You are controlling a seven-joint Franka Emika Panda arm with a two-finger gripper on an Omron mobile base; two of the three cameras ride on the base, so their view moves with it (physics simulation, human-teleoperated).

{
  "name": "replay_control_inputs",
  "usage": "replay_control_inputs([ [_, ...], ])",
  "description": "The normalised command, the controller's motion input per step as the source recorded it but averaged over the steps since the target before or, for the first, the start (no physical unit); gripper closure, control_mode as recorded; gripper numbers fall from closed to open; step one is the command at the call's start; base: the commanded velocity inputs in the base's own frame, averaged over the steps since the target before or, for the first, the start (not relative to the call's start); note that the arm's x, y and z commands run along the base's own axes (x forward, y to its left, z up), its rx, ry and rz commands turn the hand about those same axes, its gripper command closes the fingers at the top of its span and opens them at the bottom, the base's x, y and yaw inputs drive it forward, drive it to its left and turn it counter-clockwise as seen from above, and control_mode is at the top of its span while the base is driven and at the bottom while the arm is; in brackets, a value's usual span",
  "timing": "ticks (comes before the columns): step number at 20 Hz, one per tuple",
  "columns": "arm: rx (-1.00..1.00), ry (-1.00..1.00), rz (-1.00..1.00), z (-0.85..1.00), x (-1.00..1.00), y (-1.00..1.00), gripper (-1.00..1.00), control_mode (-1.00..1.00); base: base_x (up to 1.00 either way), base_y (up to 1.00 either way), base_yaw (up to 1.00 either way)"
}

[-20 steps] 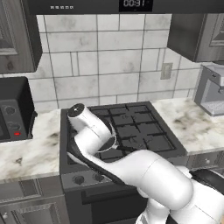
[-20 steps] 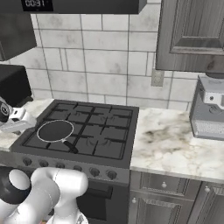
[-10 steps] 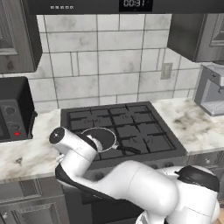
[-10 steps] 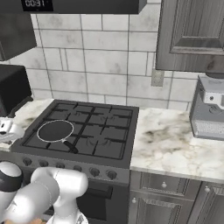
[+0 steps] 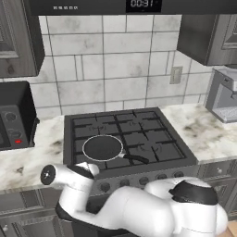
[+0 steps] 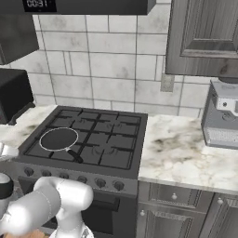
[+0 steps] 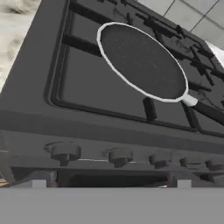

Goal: Turn on the front left burner of the stove.

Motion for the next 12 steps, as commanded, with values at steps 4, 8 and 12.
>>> replay_control_inputs([
  [4,0.05,-0.31,0.0,-0.49,-0.11,0.07,-1.0,-1.0,0.0,0.0,0.0],
  [8,0.13,-0.37,0.0,-0.32,-0.17,0.05,-1.0,-1.0,0.0,0.0,0.0],
  [12,0.14,-0.34,0.0,-0.23,-0.2,0.0,-1.0,-1.0,0.0,0.0,0.0],
])
